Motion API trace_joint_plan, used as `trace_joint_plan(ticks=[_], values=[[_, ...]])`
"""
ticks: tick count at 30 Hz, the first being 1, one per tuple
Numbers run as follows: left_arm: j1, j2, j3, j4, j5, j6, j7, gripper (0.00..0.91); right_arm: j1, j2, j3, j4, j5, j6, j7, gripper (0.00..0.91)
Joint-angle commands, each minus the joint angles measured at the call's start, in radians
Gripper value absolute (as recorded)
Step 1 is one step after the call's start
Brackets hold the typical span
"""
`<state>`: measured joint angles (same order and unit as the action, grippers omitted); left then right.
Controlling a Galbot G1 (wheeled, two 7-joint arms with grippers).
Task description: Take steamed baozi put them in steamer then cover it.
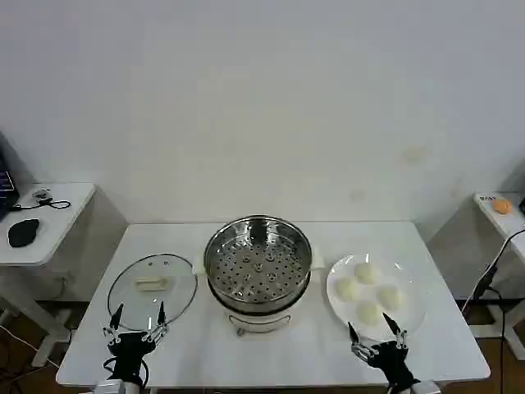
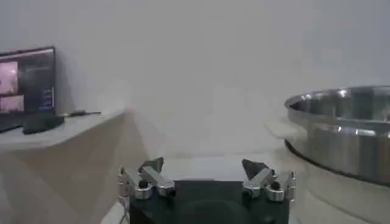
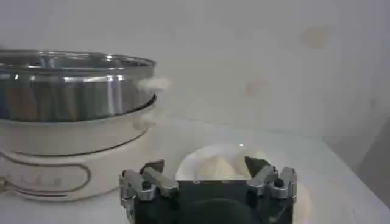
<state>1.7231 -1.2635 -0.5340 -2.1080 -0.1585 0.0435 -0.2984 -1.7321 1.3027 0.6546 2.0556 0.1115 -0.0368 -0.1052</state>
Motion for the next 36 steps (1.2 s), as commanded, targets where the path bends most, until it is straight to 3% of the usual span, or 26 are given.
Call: trace_joint_plan(ticks=[1, 5, 8, 10, 12, 13, 14, 16, 17, 19, 22, 25, 33, 36], values=[[-0.023, -0.005, -0.009, -0.048, 0.042, 0.180, 0.028, 0.907, 0.098, -0.057, 0.030, -0.023, -0.050, -0.017, 0.013, 0.907], [-0.031, 0.004, -0.035, -0.072, 0.089, 0.196, 0.093, 0.907, 0.185, -0.143, 0.063, -0.038, -0.097, -0.113, -0.012, 0.907], [-0.026, 0.016, -0.061, -0.098, 0.117, 0.204, 0.149, 0.907, 0.250, -0.249, 0.084, -0.088, -0.161, -0.183, -0.081, 0.907], [-0.023, 0.017, -0.074, -0.104, 0.128, 0.201, 0.173, 0.907, 0.289, -0.321, 0.095, -0.132, -0.193, -0.217, -0.146, 0.907], [-0.022, 0.011, -0.086, -0.107, 0.141, 0.200, 0.209, 0.907, 0.345, -0.387, 0.108, -0.177, -0.257, -0.255, -0.272, 0.907], [-0.022, 0.009, -0.088, -0.107, 0.143, 0.200, 0.214, 0.907, 0.354, -0.396, 0.108, -0.186, -0.272, -0.258, -0.281, 0.907], [-0.023, 0.000, -0.090, -0.107, 0.161, 0.196, 0.227, 0.907, 0.381, -0.433, 0.109, -0.215, -0.319, -0.262, -0.356, 0.907], [-0.018, -0.006, -0.094, -0.116, 0.188, 0.194, 0.250, 0.907, 0.434, -0.486, 0.096, -0.262, -0.394, -0.262, -0.446, 0.907], [-0.017, -0.007, -0.095, -0.117, 0.192, 0.194, 0.253, 0.907, 0.449, -0.502, 0.094, -0.266, -0.407, -0.262, -0.446, 0.907], [-0.010, -0.011, -0.102, -0.126, 0.214, 0.192, 0.263, 0.907, 0.513, -0.581, 0.066, -0.313, -0.461, -0.243, -0.544, 0.907], [-0.005, -0.017, -0.108, -0.126, 0.227, 0.188, 0.262, 0.907, 0.608, -0.670, -0.007, -0.372, -0.476, -0.213, -0.629, 0.907], [0.007, -0.025, -0.111, -0.126, 0.233, 0.183, 0.265, 0.907, 0.775, -0.749, -0.176, -0.449, -0.480, -0.169, -0.732, 0.907], [0.013, -0.037, -0.111, -0.127, 0.274, 0.173, 0.287, 0.907, 1.159, -0.787, -0.583, -0.643, -0.412, -0.076, -0.945, 0.907], [0.008, -0.039, -0.114, -0.127, 0.277, 0.174, 0.288, 0.907, 1.281, -0.762, -0.712, -0.700, -0.376, -0.055, -0.974, 0.907]])
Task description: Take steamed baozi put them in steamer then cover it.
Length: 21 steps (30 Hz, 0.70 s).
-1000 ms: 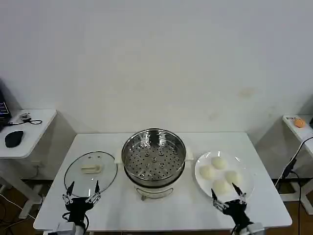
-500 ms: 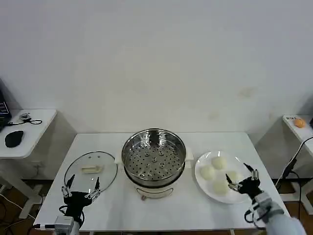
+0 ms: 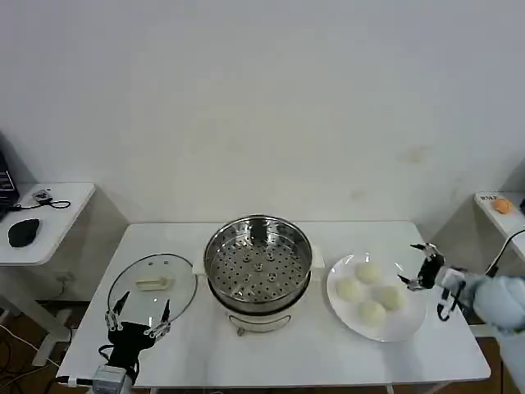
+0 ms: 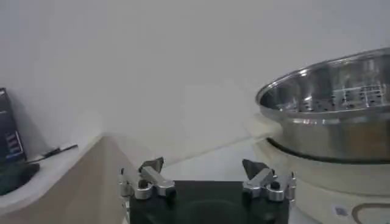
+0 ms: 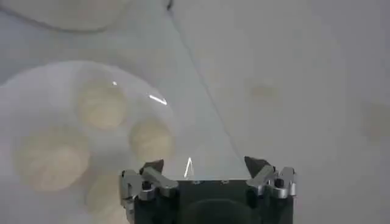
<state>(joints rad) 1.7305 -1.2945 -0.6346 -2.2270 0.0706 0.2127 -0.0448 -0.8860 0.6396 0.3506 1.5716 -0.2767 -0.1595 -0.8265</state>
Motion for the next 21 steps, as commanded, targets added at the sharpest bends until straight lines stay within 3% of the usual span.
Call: trace_joint_plan(ticks=[1, 8, 21], values=[[-0.001, -0.009, -0.013, -0.007, 0.051, 0.005, 0.035, 0.907, 0.471, -0.086, -0.458, -0.247, 0.011, 0.069, -0.258, 0.907], [-0.008, -0.013, -0.026, 0.004, 0.050, 0.002, 0.038, 0.907, 0.643, 0.022, -0.683, -0.372, 0.018, 0.046, -0.270, 0.907], [-0.013, -0.021, -0.030, 0.006, 0.050, 0.000, 0.038, 0.907, 0.684, 0.122, -0.801, -0.457, -0.009, 0.030, -0.265, 0.907]])
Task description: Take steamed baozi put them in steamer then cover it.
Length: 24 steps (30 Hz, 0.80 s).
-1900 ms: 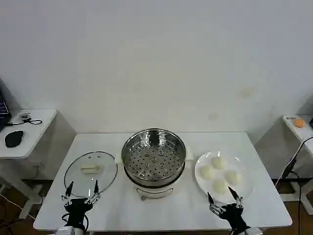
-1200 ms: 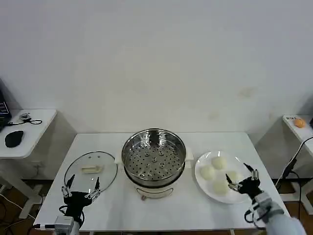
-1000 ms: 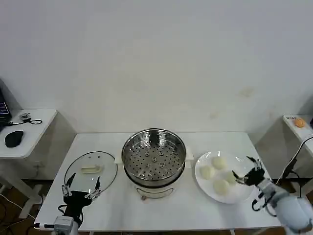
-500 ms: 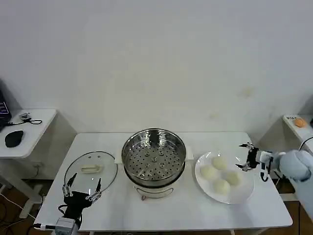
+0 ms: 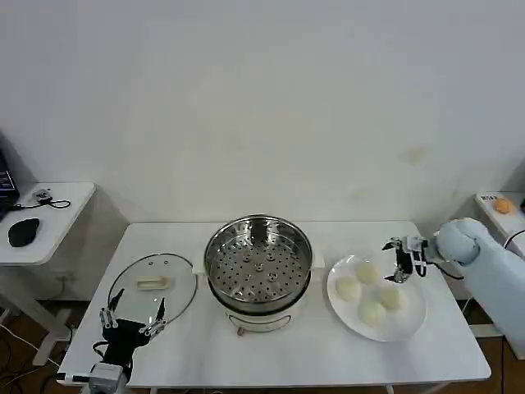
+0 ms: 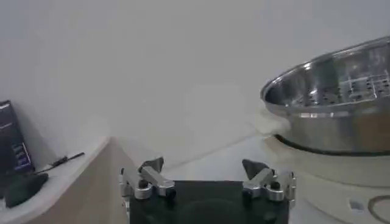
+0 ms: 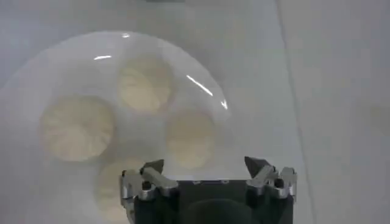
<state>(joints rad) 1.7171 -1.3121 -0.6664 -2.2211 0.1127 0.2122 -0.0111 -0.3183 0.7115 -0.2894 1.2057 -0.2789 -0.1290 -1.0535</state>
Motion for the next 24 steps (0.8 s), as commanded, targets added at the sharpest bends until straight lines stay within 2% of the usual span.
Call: trace_joint_plan(ticks=[1, 4, 6, 8, 13, 16, 18, 24], values=[[-0.001, -0.002, 0.002, 0.002, 0.008, 0.000, 0.005, 0.907, 0.116, 0.057, -0.165, -0.098, -0.008, -0.001, -0.033, 0.907], [-0.006, 0.001, 0.001, 0.004, 0.009, 0.000, 0.003, 0.907, 0.110, 0.081, -0.159, -0.119, -0.004, -0.006, -0.019, 0.907], [-0.008, 0.001, 0.001, 0.004, 0.011, 0.001, 0.003, 0.907, 0.107, 0.094, -0.158, -0.131, -0.018, -0.008, -0.013, 0.856], [-0.010, 0.002, 0.002, 0.004, 0.012, 0.002, 0.003, 0.907, 0.107, 0.101, -0.160, -0.139, -0.026, -0.014, -0.006, 0.846], [-0.007, 0.000, -0.002, 0.007, 0.010, 0.000, 0.003, 0.907, 0.116, 0.122, -0.161, -0.175, -0.048, -0.019, 0.009, 0.736], [-0.005, 0.000, -0.005, 0.009, 0.009, 0.000, 0.002, 0.907, 0.118, 0.126, -0.164, -0.185, -0.058, -0.021, 0.011, 0.625], [-0.005, 0.000, -0.007, 0.009, 0.009, 0.000, 0.001, 0.907, 0.120, 0.127, -0.165, -0.186, -0.063, -0.025, 0.010, 0.584], [-0.005, -0.001, -0.007, 0.010, 0.010, 0.001, 0.001, 0.907, 0.122, 0.123, -0.176, -0.185, -0.056, -0.032, 0.002, 0.544]])
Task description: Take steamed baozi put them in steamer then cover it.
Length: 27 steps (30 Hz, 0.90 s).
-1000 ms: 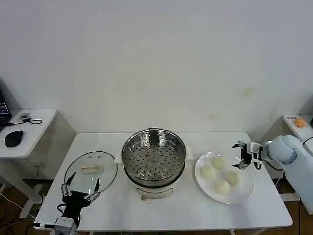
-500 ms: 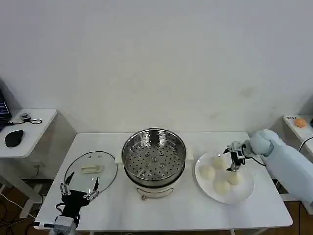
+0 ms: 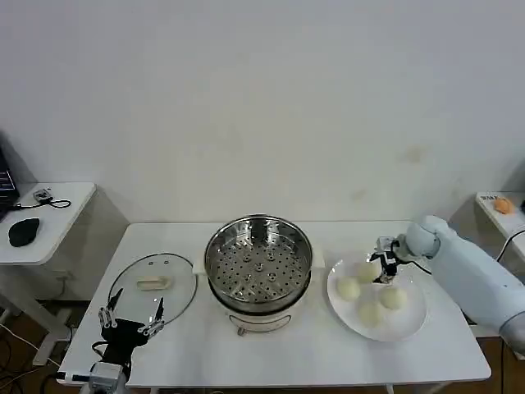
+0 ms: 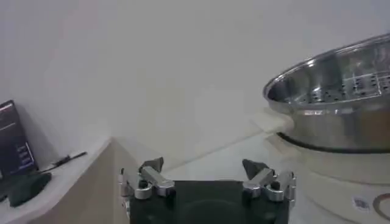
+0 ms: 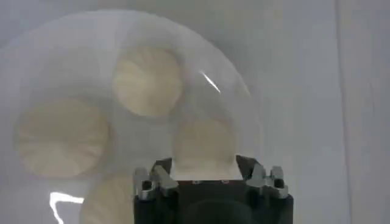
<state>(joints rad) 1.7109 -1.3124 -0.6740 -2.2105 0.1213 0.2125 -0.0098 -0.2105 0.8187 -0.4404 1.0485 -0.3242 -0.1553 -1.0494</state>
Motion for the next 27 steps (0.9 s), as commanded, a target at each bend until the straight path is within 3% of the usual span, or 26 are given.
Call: trace_joint_plan(ticks=[1, 8, 15, 22, 27], values=[[0.001, -0.001, 0.001, -0.002, 0.001, 0.001, 0.000, 0.907, 0.012, 0.014, -0.027, -0.024, -0.009, -0.007, -0.005, 0.534], [0.005, 0.001, 0.001, -0.007, 0.002, 0.002, 0.000, 0.907, 0.014, -0.007, -0.022, 0.002, 0.011, -0.008, -0.010, 0.514], [-0.004, 0.010, -0.006, 0.018, 0.000, 0.008, 0.000, 0.907, 0.056, -0.091, -0.044, 0.113, 0.040, 0.012, -0.034, 0.514], [-0.002, 0.015, -0.017, 0.040, -0.008, 0.002, 0.002, 0.907, 0.246, -0.238, -0.167, 0.264, 0.164, -0.008, -0.030, 0.514], [0.001, 0.020, -0.025, 0.038, -0.020, 0.002, 0.002, 0.907, 0.402, -0.270, -0.238, 0.334, 0.271, -0.031, -0.021, 0.524]])
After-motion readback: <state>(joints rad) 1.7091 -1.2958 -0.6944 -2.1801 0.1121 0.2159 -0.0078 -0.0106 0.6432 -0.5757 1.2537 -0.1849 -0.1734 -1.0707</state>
